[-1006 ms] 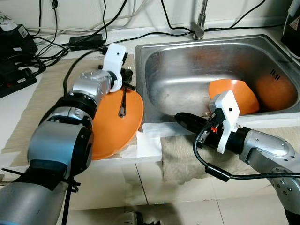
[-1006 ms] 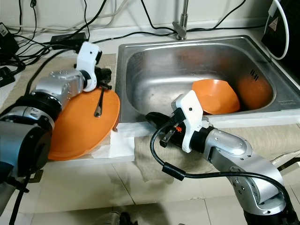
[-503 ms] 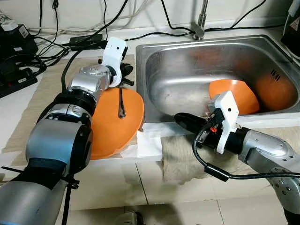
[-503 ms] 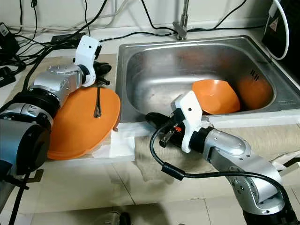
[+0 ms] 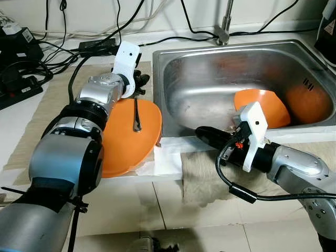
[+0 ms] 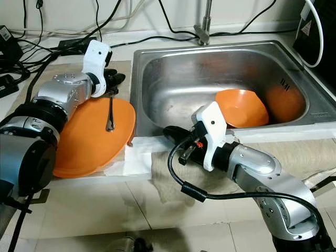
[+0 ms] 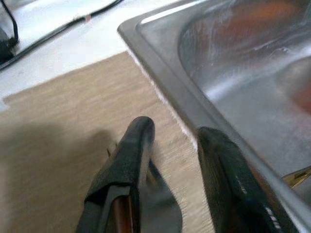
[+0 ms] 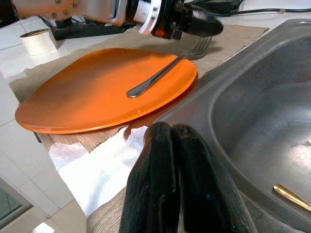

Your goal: Kitchen organization

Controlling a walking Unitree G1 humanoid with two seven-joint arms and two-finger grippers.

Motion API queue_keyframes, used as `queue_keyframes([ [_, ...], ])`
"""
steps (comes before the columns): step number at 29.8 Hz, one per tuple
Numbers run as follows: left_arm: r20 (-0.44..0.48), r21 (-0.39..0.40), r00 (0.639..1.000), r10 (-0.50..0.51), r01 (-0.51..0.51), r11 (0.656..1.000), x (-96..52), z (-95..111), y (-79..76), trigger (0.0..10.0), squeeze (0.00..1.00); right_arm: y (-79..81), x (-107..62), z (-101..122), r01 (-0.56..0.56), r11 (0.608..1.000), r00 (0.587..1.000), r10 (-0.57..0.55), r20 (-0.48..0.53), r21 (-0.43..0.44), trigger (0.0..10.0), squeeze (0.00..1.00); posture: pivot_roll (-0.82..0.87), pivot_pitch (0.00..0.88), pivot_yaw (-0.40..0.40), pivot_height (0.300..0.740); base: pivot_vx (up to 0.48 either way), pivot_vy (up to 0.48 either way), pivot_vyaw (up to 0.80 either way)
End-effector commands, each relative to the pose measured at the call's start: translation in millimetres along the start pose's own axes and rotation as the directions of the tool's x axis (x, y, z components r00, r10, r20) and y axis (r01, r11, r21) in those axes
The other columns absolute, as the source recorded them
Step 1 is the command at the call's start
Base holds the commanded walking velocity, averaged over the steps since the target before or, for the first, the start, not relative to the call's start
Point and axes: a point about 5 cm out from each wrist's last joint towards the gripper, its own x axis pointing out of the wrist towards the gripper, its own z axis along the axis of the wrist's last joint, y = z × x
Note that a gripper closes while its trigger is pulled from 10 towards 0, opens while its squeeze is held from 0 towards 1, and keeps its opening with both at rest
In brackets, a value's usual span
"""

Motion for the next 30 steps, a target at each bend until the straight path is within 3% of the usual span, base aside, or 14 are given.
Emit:
queue_keyframes([
  [1, -0.048, -0.002, 0.999, 0.02, -0.02, 1.0, 0.0, -15, 2.8, 10.0, 1.0, 3.0, 0.0, 5, -0.017, 1.0, 1.0, 0.017, 0.015, -0.019, 10.0, 0.0, -0.06, 0.057, 0.1, 0.74, 0.0, 0.0, 0.0],
  [18, -0.09, -0.036, 0.994, 0.066, -0.07, 0.997, -0.9, -26, 7.1, 10.0, 1.0, 6.5, -3.0, 14, -0.048, 0.998, 0.999, 0.049, 0.021, -0.046, 10.0, 0.0, -0.07, 0.061, 0.093, 0.74, 0.0, 0.0, 0.0],
  [24, -0.106, -0.09, 0.993, 0.041, -0.05, 0.995, 1.0, -30, 1.2, 10.0, 1.0, 6.2, -1.3, 16, -0.05, 0.998, 0.998, 0.051, 0.023, -0.048, 10.0, 0.0, -0.07, 0.063, 0.094, 0.74, 0.0, 0.0, 0.0],
  [26, -0.11, -0.109, 0.993, 0.037, -0.049, 0.993, 1.9, -32, -1.0, 10.0, 0.0, 6.4, -0.8, 16, -0.05, 0.998, 0.998, 0.051, 0.025, -0.049, 10.0, 0.0, -0.07, 0.064, 0.094, 0.74, 0.0, 0.0, 0.0],
  [30, -0.115, -0.147, 0.993, 0.017, -0.034, 0.988, 3.7, -34, -6.6, 10.0, 0.0, 7.1, -0.5, 16, -0.05, 0.998, 0.998, 0.051, 0.026, -0.047, 10.0, 0.0, -0.07, 0.065, 0.094, 0.74, 0.0, 0.0, 0.0],
])
